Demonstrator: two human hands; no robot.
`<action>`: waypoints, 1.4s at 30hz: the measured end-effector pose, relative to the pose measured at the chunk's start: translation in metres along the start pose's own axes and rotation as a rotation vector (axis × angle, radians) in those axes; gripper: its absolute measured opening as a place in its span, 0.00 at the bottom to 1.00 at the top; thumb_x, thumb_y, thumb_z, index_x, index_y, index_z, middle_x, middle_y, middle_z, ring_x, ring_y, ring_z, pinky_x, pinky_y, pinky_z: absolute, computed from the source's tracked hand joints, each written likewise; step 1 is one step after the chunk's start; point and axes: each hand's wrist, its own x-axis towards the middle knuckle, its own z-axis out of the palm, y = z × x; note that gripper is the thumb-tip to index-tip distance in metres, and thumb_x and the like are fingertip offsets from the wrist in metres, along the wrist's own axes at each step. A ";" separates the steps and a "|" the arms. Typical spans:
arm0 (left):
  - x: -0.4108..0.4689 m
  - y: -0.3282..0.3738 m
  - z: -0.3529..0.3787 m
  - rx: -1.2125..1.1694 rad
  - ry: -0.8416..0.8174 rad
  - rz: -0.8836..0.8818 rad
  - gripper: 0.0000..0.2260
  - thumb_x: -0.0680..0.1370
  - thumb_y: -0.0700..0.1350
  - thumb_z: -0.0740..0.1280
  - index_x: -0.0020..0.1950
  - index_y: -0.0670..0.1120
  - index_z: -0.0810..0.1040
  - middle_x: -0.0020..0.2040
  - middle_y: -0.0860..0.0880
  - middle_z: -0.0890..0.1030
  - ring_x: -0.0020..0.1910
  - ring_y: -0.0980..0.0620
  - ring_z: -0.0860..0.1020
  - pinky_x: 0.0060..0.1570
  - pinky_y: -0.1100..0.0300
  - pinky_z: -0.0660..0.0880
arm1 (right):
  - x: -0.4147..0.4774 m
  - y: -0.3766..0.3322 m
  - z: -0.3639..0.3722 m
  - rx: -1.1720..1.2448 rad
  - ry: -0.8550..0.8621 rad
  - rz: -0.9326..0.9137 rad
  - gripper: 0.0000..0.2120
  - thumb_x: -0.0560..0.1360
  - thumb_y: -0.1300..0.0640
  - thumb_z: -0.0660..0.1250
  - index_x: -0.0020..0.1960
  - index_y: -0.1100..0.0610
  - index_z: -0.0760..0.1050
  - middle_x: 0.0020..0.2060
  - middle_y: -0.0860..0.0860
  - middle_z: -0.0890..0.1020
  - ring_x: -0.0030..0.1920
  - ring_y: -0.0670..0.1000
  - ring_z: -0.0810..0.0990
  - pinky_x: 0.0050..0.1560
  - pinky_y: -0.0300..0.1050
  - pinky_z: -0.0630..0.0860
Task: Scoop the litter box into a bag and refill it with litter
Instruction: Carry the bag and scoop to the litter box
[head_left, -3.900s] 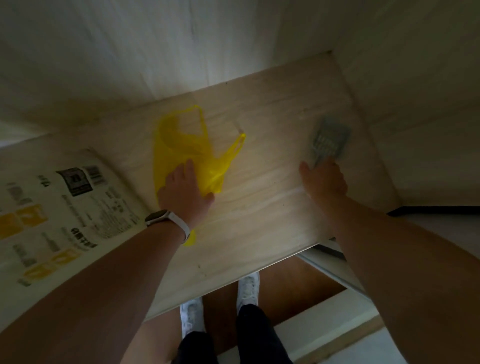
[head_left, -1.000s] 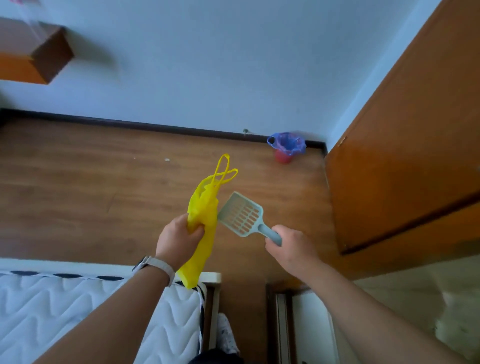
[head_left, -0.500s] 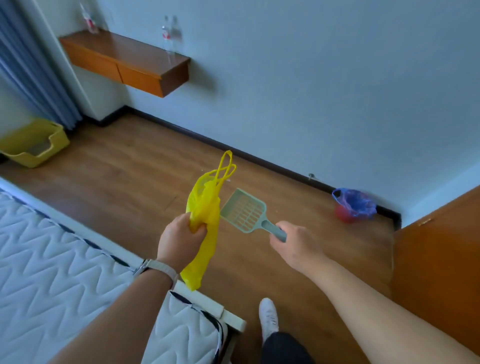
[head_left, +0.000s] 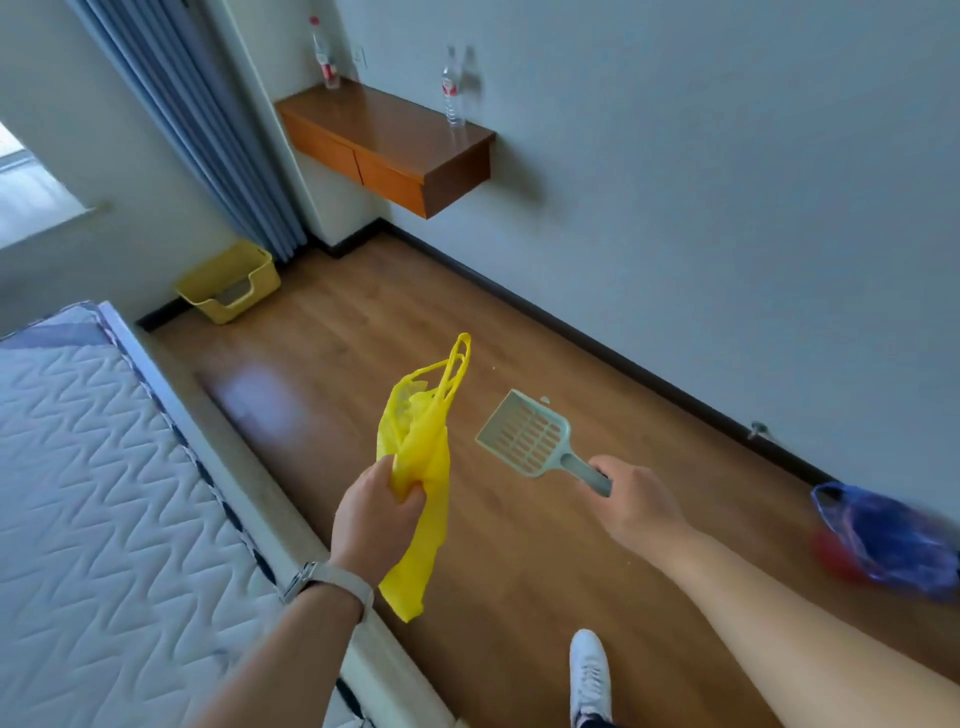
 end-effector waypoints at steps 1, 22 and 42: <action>0.011 0.013 0.007 0.015 0.007 -0.001 0.09 0.72 0.45 0.68 0.37 0.46 0.69 0.32 0.48 0.72 0.32 0.47 0.71 0.31 0.52 0.69 | 0.015 0.005 -0.012 -0.002 -0.014 -0.016 0.14 0.79 0.46 0.61 0.38 0.52 0.70 0.27 0.48 0.72 0.25 0.46 0.65 0.27 0.45 0.64; 0.176 -0.002 -0.011 0.083 0.114 -0.087 0.08 0.72 0.46 0.68 0.37 0.46 0.70 0.34 0.51 0.74 0.34 0.47 0.72 0.34 0.53 0.71 | 0.222 -0.086 -0.047 0.036 -0.099 -0.280 0.13 0.79 0.49 0.62 0.37 0.52 0.70 0.25 0.47 0.72 0.23 0.44 0.65 0.25 0.42 0.68; 0.459 -0.174 -0.158 0.209 0.100 -0.049 0.07 0.74 0.50 0.66 0.42 0.48 0.73 0.39 0.52 0.76 0.38 0.45 0.75 0.38 0.53 0.74 | 0.495 -0.346 0.037 -0.056 -0.069 -0.339 0.12 0.79 0.47 0.62 0.38 0.50 0.72 0.28 0.48 0.76 0.26 0.47 0.73 0.28 0.41 0.76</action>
